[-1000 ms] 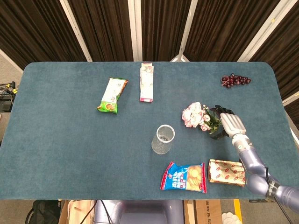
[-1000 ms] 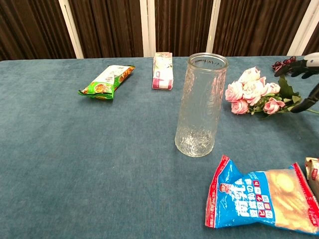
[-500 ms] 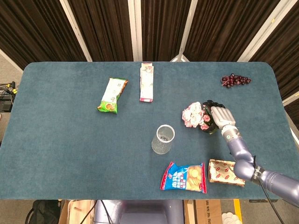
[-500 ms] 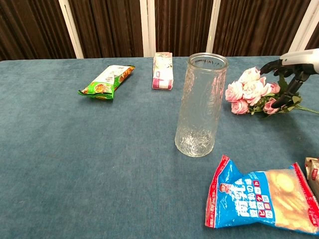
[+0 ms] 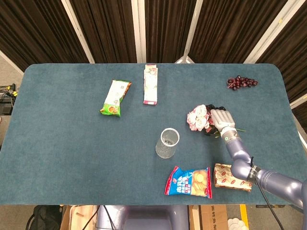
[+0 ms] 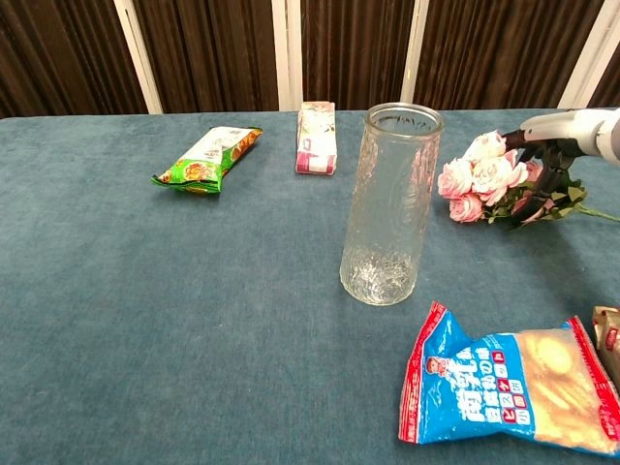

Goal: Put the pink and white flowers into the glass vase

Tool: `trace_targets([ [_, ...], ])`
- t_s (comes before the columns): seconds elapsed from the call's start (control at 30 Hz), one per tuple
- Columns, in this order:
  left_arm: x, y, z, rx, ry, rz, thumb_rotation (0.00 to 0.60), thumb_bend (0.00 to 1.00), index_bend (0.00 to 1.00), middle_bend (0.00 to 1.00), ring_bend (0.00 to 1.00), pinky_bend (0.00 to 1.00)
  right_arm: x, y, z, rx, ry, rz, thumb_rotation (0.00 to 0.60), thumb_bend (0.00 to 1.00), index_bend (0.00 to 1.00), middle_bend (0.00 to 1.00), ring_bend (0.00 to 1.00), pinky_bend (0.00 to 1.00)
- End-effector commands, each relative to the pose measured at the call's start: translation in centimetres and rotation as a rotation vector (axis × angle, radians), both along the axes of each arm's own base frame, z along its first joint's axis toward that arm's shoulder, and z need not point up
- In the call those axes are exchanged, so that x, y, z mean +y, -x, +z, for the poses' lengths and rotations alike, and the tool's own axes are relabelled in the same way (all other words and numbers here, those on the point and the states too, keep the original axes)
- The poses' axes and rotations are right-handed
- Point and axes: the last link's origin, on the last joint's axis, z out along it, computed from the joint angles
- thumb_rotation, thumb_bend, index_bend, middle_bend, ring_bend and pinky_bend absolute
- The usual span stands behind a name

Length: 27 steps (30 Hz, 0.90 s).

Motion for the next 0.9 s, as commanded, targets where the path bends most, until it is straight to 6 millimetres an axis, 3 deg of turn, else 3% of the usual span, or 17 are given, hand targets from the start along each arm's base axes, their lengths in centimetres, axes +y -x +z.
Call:
trace_targets([
  [0.03,0.0,0.0,0.0,0.001,0.001,0.001,0.600,0.19,0.14,0.00,0.00,0.00,0.1,0.2,-0.4,0.010,-0.004,0.001,0.600,0.11,0.20,0.24,0.29,0.09],
  [0.17,0.1,0.0,-0.1,0.003,0.003,0.002,0.600,0.19,0.14,0.00,0.00,0.00,-0.1,0.3,-0.7,0.008,0.022,0.006,0.600,0.17,0.31,0.35,0.42,0.18],
  [0.53,0.2,-0.1,-0.4,0.004,0.004,0.006,0.600,0.19,0.14,0.00,0.00,0.00,-0.4,0.8,-0.9,0.029,0.096,0.039,0.600,0.36,0.45,0.46,0.59,0.43],
  [0.73,0.2,-0.1,-0.4,0.002,0.008,0.004,0.600,0.19,0.14,0.00,0.00,0.00,-0.2,0.5,0.1,-0.036,0.099,0.042,0.600,0.37,0.48,0.47,0.59,0.43],
  [0.9,0.2,-0.2,-0.4,-0.002,0.010,-0.002,0.600,0.19,0.14,0.00,0.00,0.00,-0.1,-1.0,2.3,-0.208,0.114,0.038,0.600,0.37,0.50,0.47,0.60,0.43],
])
